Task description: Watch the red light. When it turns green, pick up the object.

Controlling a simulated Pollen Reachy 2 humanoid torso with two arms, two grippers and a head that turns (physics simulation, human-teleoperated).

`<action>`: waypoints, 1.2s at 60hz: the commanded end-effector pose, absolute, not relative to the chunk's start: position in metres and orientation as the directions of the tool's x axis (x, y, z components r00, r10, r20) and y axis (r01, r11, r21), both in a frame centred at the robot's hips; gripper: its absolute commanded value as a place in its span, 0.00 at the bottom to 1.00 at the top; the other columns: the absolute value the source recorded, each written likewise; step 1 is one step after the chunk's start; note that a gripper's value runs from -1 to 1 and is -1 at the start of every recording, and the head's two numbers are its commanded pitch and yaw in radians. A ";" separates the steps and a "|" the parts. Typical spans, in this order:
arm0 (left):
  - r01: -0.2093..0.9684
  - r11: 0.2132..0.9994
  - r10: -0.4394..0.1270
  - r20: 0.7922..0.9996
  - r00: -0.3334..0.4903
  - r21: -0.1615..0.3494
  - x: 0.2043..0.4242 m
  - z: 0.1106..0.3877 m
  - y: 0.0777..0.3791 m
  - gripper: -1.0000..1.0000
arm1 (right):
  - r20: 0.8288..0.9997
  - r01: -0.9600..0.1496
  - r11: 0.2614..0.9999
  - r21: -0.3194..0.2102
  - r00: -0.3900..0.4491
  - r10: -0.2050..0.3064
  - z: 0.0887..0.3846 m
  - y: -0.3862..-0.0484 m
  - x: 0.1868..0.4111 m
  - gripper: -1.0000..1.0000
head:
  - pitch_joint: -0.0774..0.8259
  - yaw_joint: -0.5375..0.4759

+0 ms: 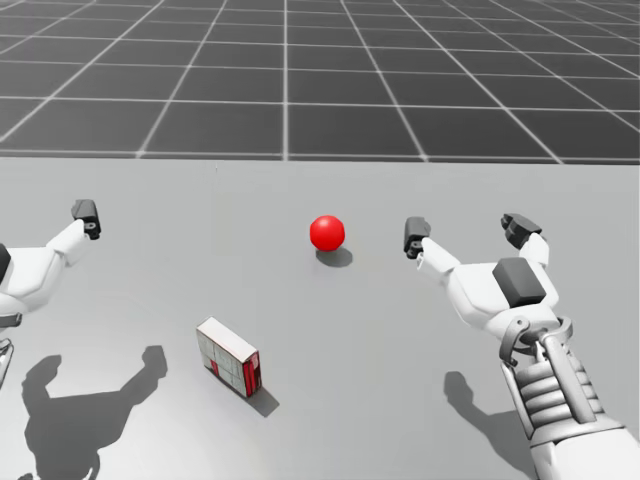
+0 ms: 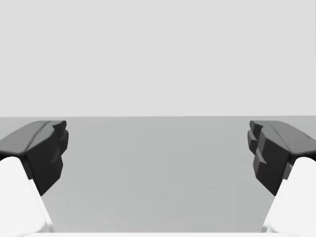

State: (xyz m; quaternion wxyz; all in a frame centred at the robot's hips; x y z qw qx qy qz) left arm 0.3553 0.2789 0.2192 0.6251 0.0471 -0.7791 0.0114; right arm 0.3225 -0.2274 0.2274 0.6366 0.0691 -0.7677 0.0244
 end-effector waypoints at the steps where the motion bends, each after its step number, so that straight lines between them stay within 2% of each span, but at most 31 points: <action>1: -0.087 0.995 -0.061 0.975 -0.216 0.043 0.355 0.219 0.279 0.00 | 0.981 -0.137 0.989 0.054 -0.180 -0.079 0.226 -0.225 0.322 0.00 | 0.60 0.46; 42: -0.085 0.995 -0.064 0.974 -0.216 0.046 0.355 0.219 0.278 0.00 | 0.981 -0.139 0.989 0.051 -0.181 -0.075 0.226 -0.224 0.322 0.00 | 0.62 0.46; 50: -0.090 0.995 -0.072 0.973 -0.220 0.054 0.355 0.219 0.278 0.00 | 0.981 -0.140 0.989 0.049 -0.180 -0.074 0.225 -0.224 0.322 0.00 | 0.67 0.48; 60: -0.085 0.994 -0.079 0.974 -0.214 0.062 0.356 0.217 0.277 0.00 | 0.980 -0.144 0.988 0.050 -0.186 -0.077 0.228 -0.224 0.320 0.00 | 0.81 0.56; 72: -0.079 0.994 -0.089 0.974 -0.208 0.074 0.357 0.216 0.275 0.00 | 0.981 -0.151 0.988 0.044 -0.181 -0.071 0.226 -0.221 0.320 0.00 | 0.85 0.61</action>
